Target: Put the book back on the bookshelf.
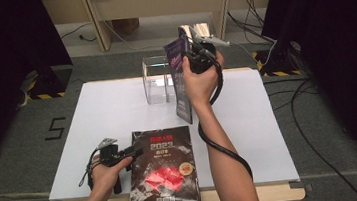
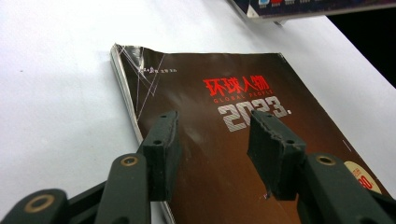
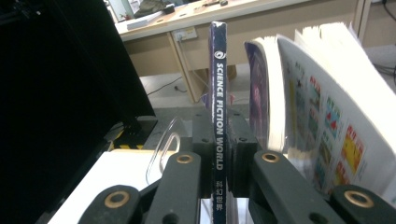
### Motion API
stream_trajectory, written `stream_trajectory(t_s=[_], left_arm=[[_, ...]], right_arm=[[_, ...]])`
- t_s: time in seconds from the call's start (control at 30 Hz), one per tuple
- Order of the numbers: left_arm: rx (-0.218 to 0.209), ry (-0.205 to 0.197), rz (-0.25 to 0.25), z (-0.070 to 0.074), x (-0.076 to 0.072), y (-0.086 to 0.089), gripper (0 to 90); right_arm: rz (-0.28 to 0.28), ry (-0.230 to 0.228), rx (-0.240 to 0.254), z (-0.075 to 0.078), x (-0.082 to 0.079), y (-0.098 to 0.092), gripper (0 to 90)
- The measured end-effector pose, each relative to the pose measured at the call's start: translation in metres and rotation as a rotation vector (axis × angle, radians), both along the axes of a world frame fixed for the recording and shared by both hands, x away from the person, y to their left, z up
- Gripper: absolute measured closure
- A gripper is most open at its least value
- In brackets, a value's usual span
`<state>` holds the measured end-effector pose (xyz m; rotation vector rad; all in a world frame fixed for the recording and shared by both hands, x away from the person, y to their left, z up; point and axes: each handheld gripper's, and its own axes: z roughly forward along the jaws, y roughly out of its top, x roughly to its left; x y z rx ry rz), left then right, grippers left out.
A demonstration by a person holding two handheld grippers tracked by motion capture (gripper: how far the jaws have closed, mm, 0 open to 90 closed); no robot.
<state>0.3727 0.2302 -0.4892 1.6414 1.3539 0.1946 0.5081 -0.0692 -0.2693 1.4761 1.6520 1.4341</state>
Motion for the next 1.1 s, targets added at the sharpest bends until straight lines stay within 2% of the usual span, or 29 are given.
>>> stream_trajectory(t_s=[0.33, 0.67, 0.8, 0.9, 0.97, 1.1], left_arm=[[0.002, 0.004, -0.001, -0.002, 0.0, 0.0, 52.2], [0.006, 0.001, -0.001, -0.002, 0.0, 0.001, 52.2], [0.004, 0.0, -0.003, -0.002, 0.0, 0.001, 52.2], [0.004, 0.0, -0.001, -0.003, 0.0, 0.001, 52.2], [0.002, 0.001, -0.002, -0.004, 0.0, 0.001, 52.3], [0.006, 0.003, -0.002, -0.004, 0.0, 0.001, 52.3]], right_arm=[[-0.029, -0.042, 0.006, 0.003, 0.017, 0.004, 84.6], [-0.062, -0.075, -0.036, -0.001, 0.035, 0.016, 84.6], [-0.079, -0.085, -0.069, -0.01, 0.04, 0.02, 84.6], [-0.076, -0.075, -0.088, -0.019, 0.04, 0.024, 84.5], [-0.08, -0.101, -0.103, -0.023, 0.036, 0.025, 84.4], [-0.078, -0.119, -0.133, -0.024, 0.024, 0.024, 84.2]])
